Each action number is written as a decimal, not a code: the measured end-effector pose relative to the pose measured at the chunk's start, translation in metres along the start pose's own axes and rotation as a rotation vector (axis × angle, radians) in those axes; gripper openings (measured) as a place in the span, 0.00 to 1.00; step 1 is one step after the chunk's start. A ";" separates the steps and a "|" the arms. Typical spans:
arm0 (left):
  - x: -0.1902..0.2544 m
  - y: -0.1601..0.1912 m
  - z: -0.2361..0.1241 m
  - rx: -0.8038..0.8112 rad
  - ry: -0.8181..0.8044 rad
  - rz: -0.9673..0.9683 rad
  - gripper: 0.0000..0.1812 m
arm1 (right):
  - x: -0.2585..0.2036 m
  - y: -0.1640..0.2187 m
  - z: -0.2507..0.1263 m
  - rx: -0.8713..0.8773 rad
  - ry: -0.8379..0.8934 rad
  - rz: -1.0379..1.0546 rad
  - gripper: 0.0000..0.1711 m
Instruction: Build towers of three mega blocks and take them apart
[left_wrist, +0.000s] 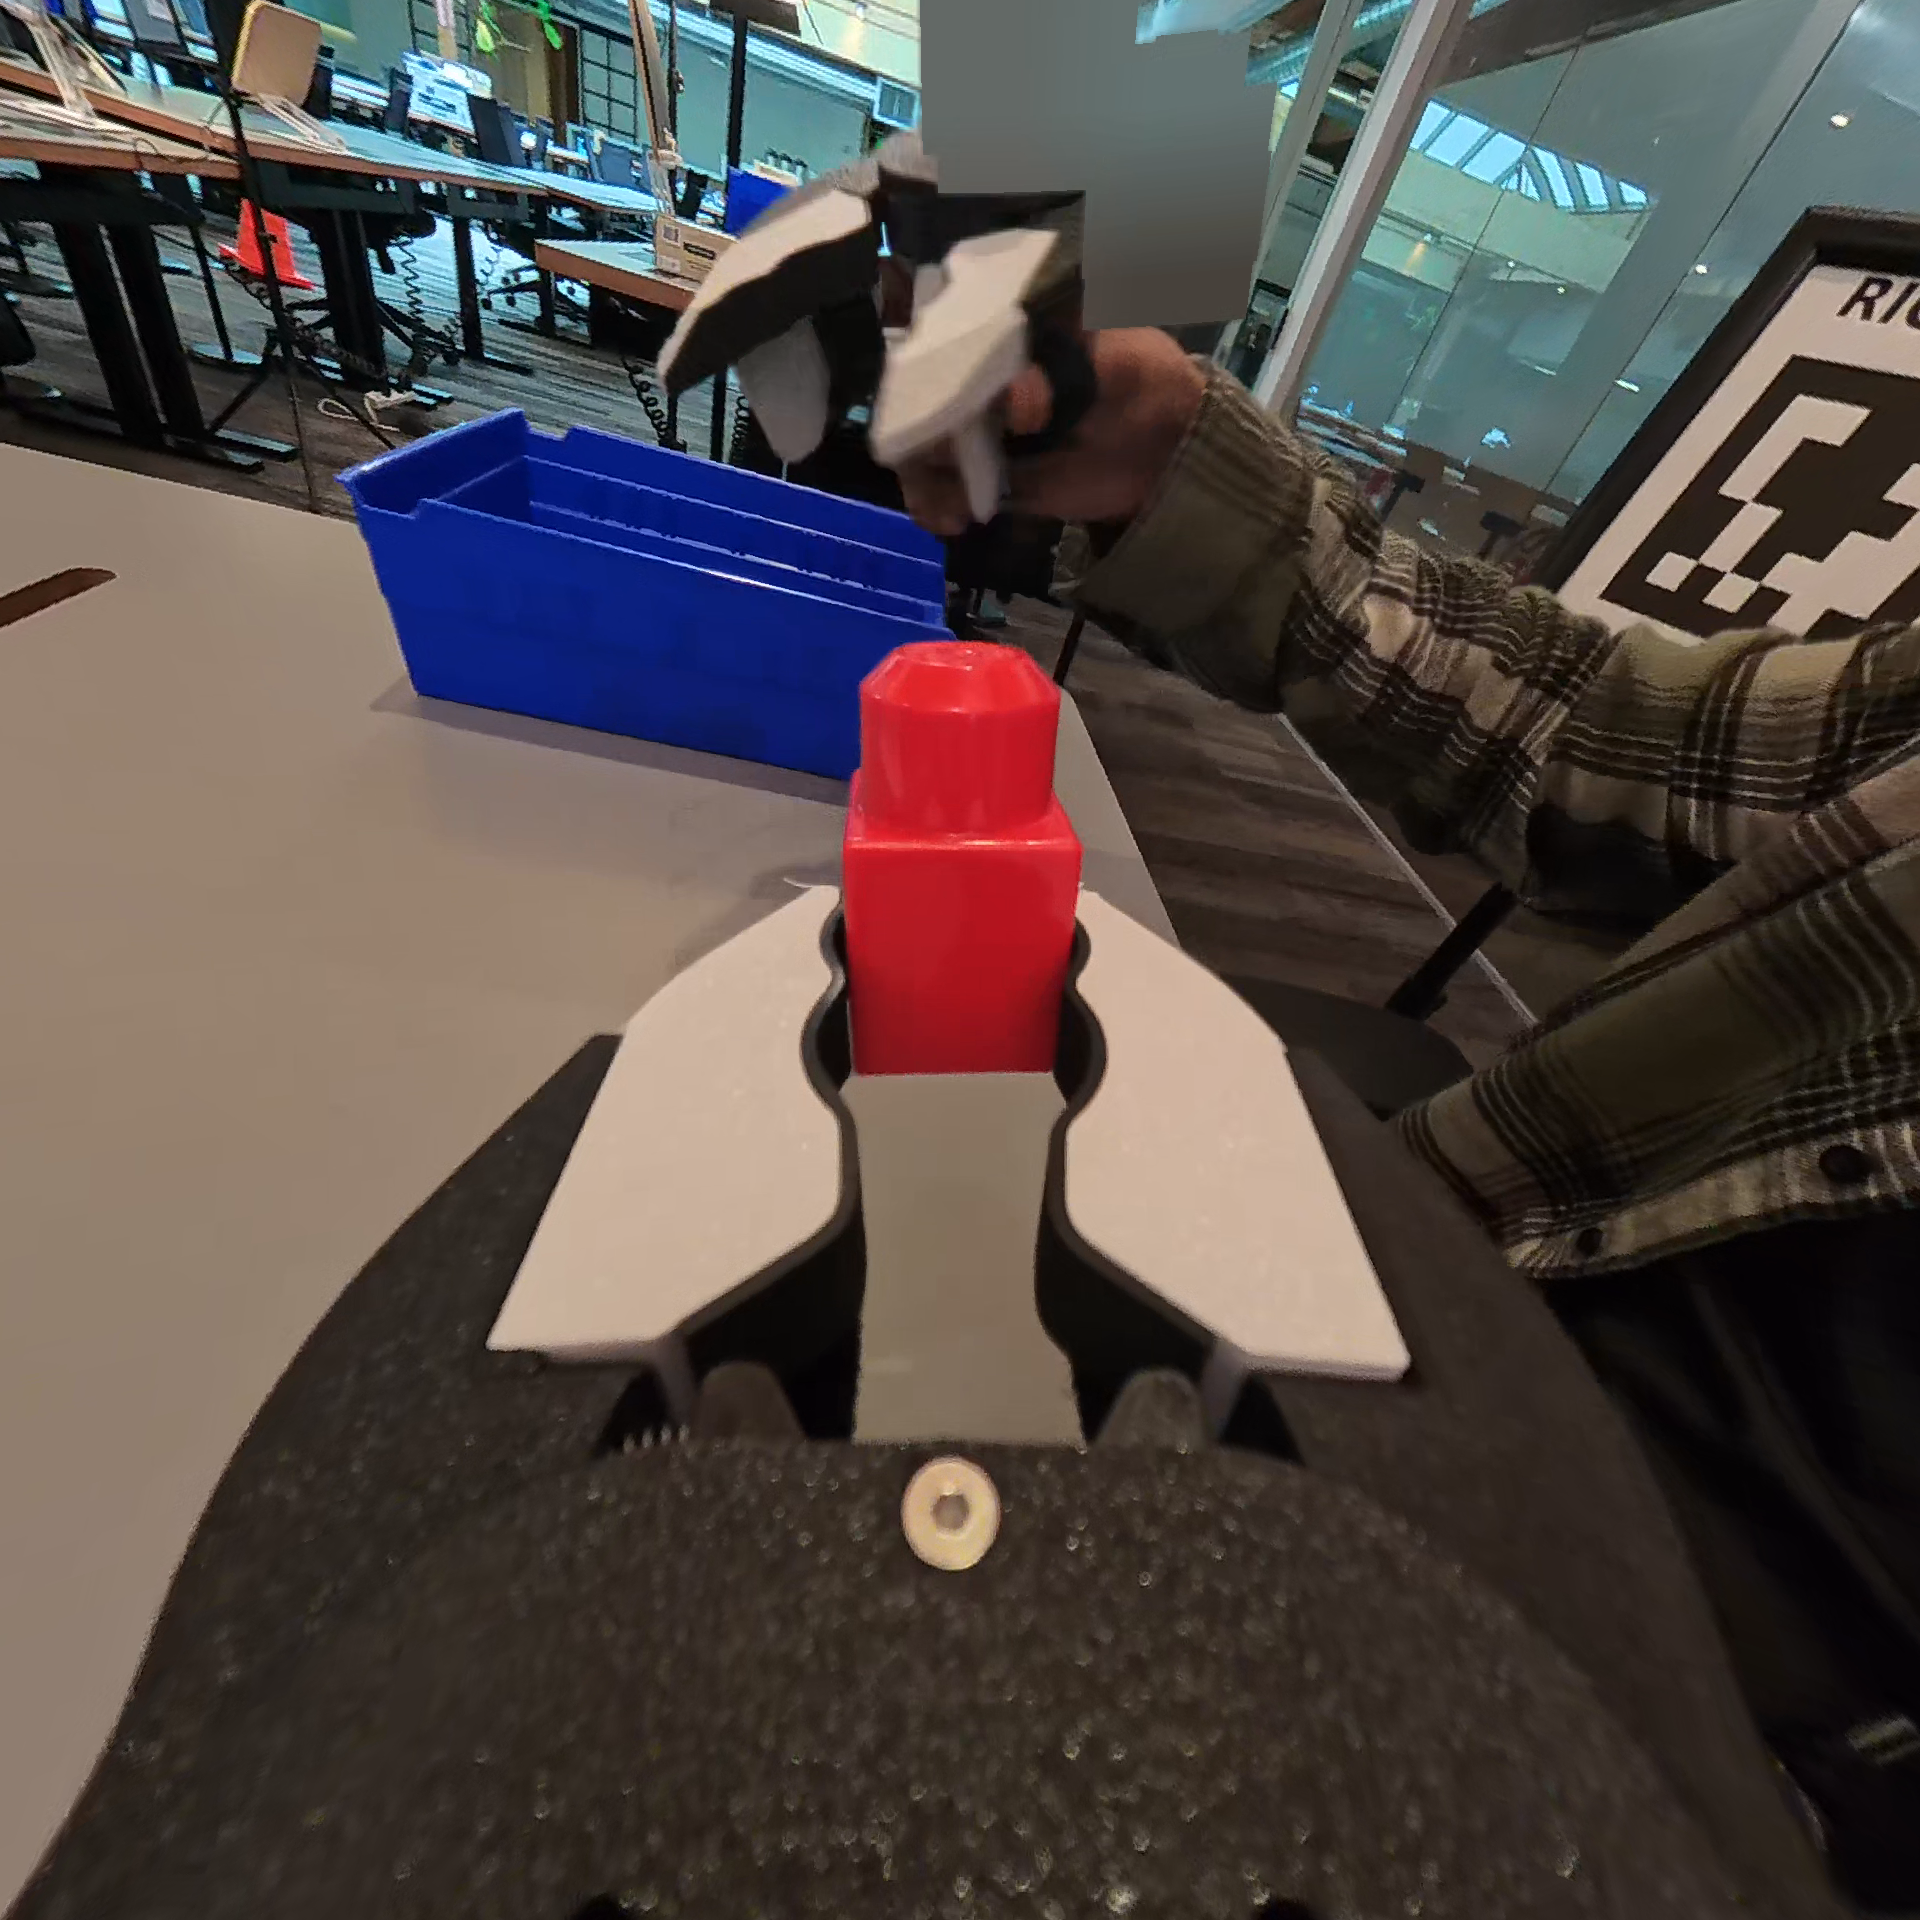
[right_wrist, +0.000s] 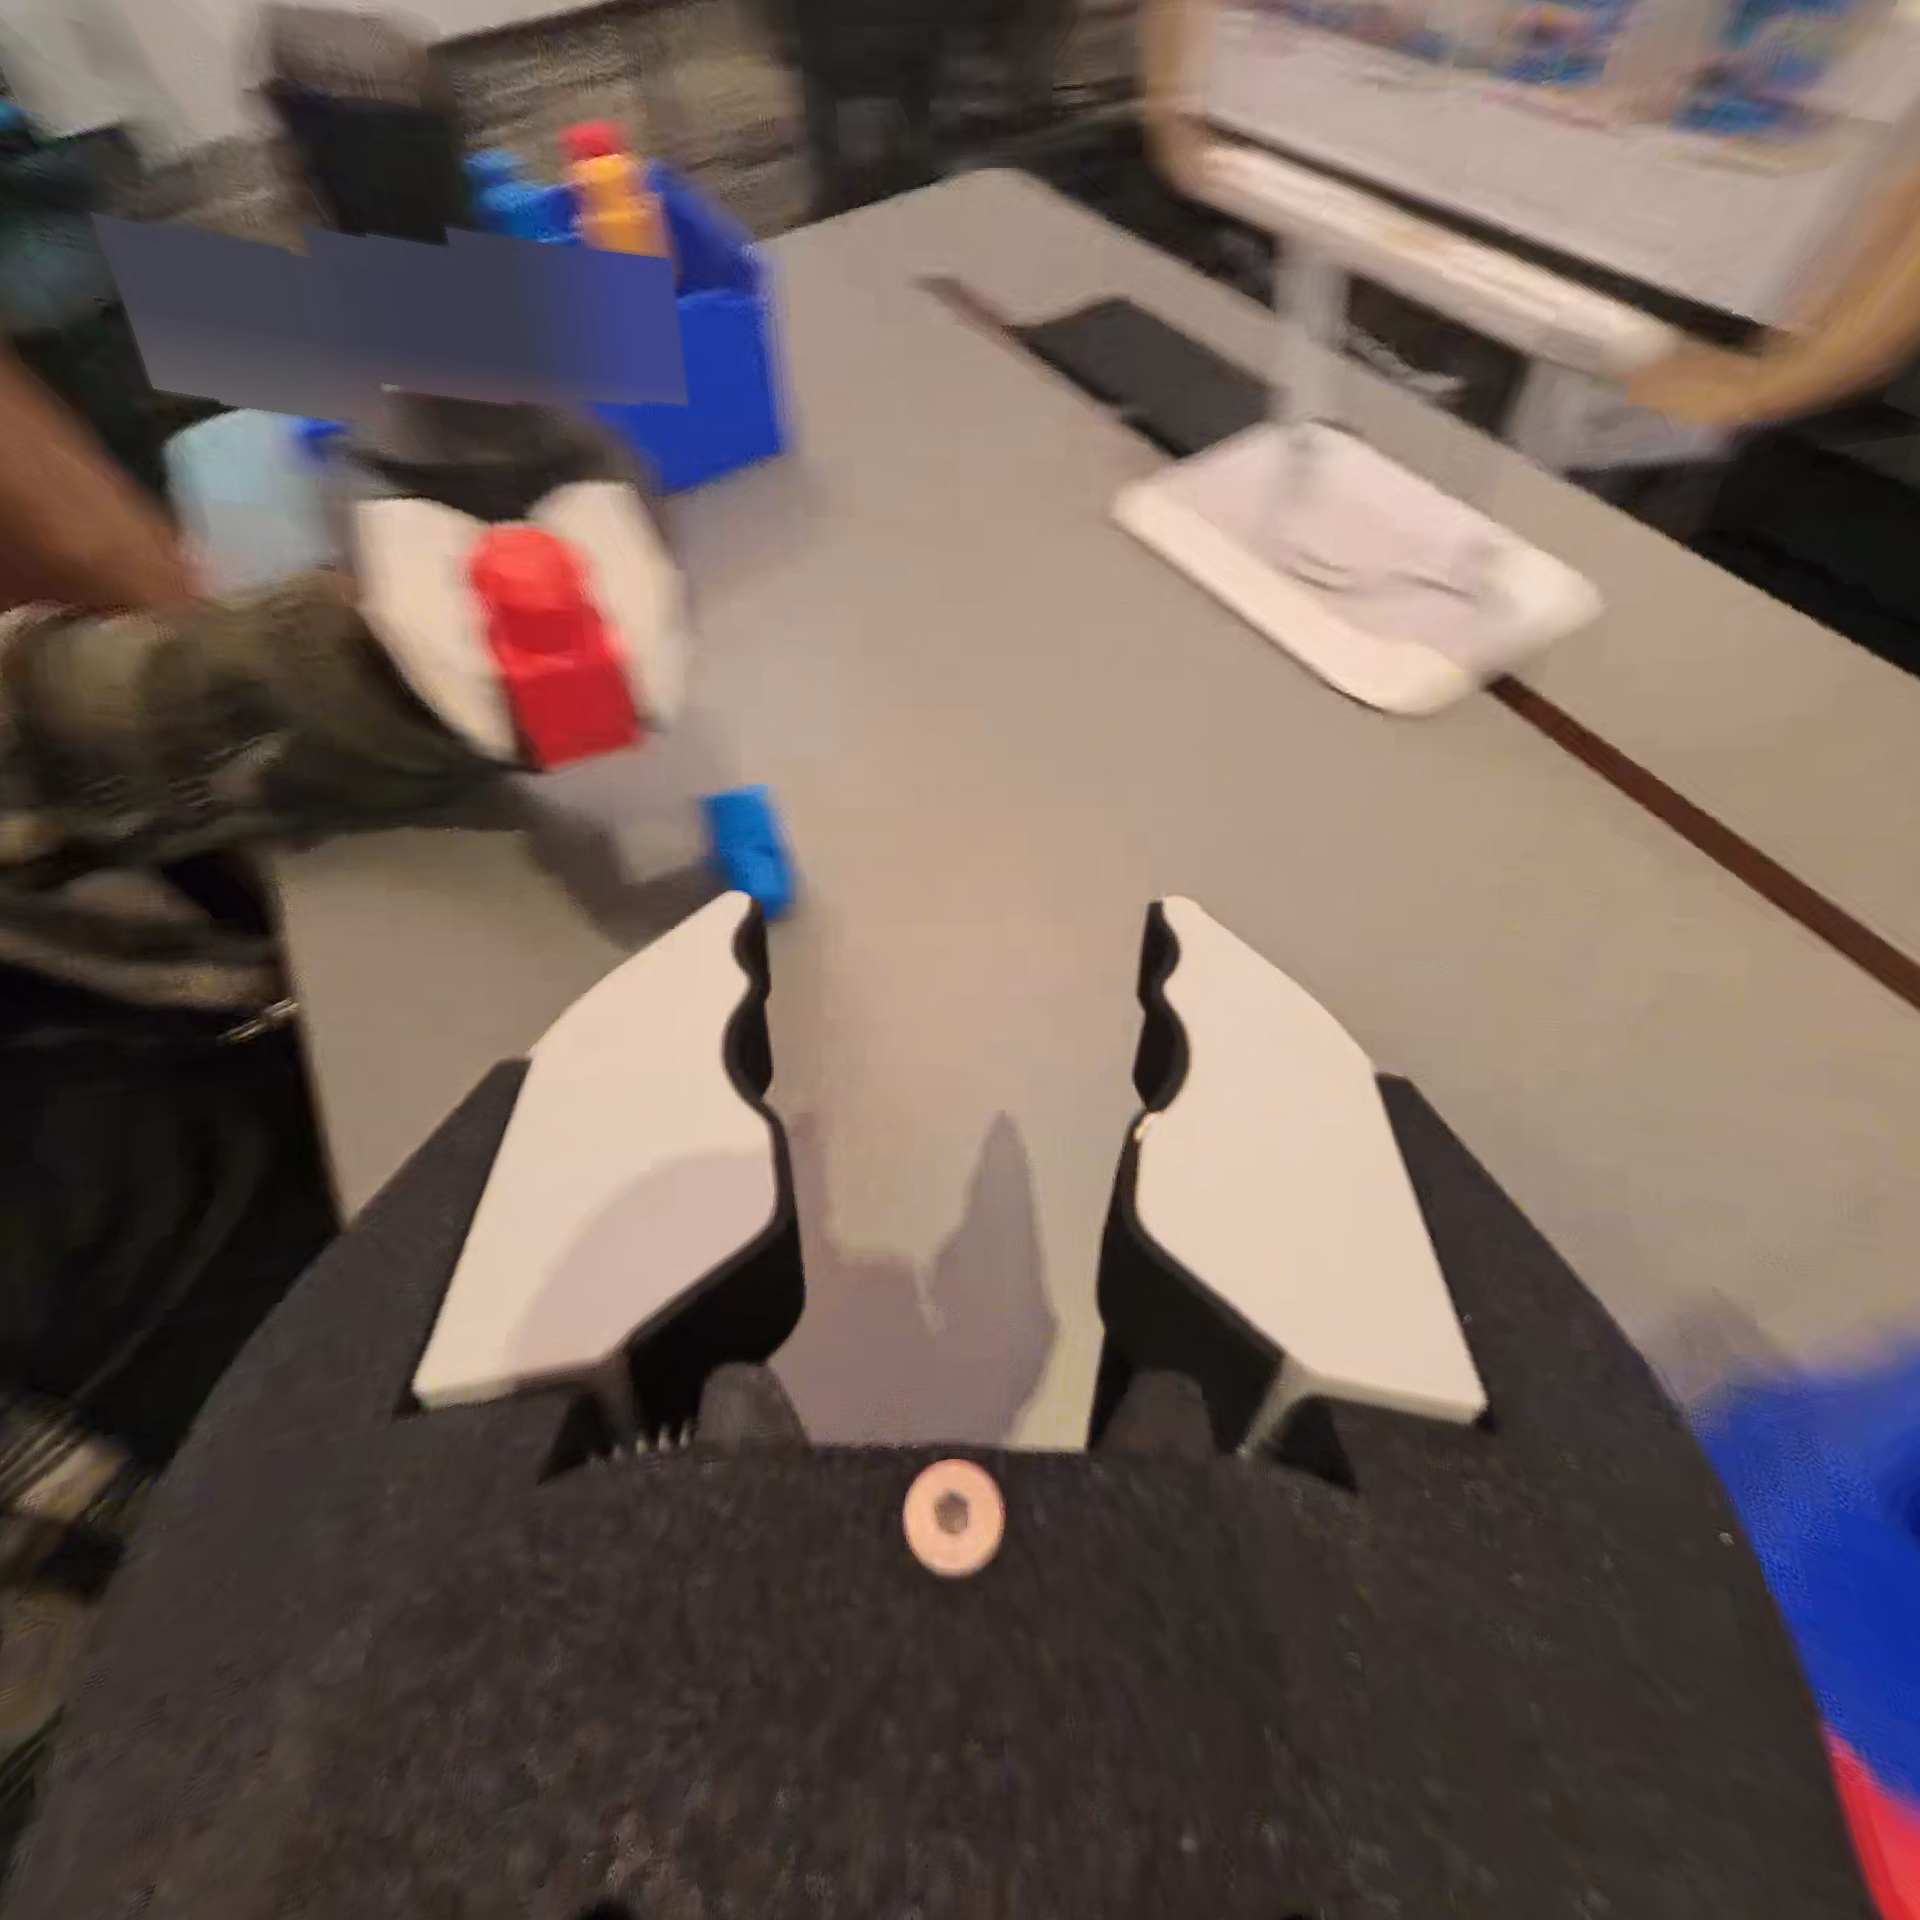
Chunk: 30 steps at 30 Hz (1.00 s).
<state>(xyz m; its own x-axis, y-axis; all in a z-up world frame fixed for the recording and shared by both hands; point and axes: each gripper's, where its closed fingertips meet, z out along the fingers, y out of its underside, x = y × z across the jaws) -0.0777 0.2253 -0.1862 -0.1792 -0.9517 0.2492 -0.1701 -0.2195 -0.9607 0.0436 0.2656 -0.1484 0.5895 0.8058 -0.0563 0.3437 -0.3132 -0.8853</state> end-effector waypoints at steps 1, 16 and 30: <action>0.001 0.001 0.001 -0.005 0.001 0.007 0.20 | -0.028 -0.009 0.021 -0.007 -0.080 -0.059 0.40; 0.010 -0.008 0.000 0.040 0.039 0.012 0.22 | -0.084 -0.060 0.047 0.040 -0.305 -0.102 0.00; -0.025 -0.008 -0.021 0.059 -0.141 0.027 0.00 | 0.005 0.015 -0.005 0.026 0.034 0.073 0.00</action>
<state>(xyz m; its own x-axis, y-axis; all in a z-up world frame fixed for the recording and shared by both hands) -0.0925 0.2557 -0.1826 -0.0445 -0.9772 0.2075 -0.1089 -0.2017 -0.9734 0.0553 0.2621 -0.1594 0.6368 0.7637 -0.1060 0.2801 -0.3572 -0.8910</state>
